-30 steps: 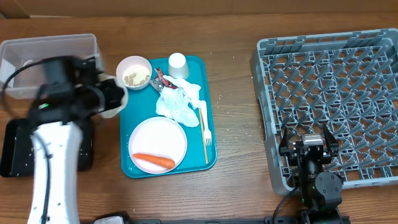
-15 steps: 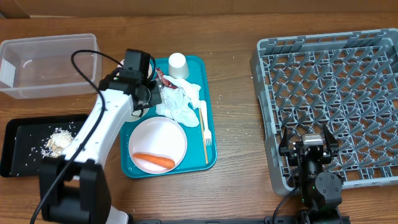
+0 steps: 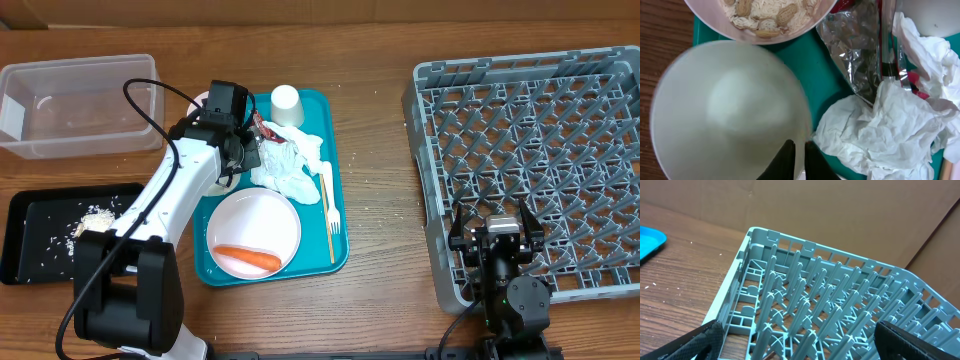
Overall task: Sort waste into correct bins and load items into the dishwasher rack
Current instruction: 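Carry the empty bowl back and set it on the teal tray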
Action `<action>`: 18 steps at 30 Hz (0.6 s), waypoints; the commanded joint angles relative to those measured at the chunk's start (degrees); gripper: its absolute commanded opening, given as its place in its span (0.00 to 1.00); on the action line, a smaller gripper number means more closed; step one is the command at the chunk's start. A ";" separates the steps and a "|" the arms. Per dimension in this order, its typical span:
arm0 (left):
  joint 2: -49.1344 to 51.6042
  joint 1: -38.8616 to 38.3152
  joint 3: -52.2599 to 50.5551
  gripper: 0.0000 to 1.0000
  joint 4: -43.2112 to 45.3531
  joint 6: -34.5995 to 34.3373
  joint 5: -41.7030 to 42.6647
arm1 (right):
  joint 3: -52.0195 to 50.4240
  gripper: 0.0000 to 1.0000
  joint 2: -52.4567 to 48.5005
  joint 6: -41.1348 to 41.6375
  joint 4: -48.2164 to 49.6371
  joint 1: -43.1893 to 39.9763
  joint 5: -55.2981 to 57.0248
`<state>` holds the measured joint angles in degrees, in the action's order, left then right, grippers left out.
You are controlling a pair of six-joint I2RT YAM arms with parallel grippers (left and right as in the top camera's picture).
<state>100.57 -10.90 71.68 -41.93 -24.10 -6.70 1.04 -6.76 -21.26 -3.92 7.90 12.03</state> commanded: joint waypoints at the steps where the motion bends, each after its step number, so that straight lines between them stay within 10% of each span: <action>1: 0.37 -0.39 0.81 0.12 0.17 -0.81 0.68 | -0.55 1.00 -0.02 0.02 0.37 -0.15 0.37; 18: 0.24 0.00 10.84 0.45 3.02 9.51 -3.13 | -0.55 1.00 -0.02 0.04 0.37 -0.15 0.37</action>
<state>100.71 -10.90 79.05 -41.95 -22.24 -7.86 1.04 -6.76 -21.26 -3.90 7.90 12.05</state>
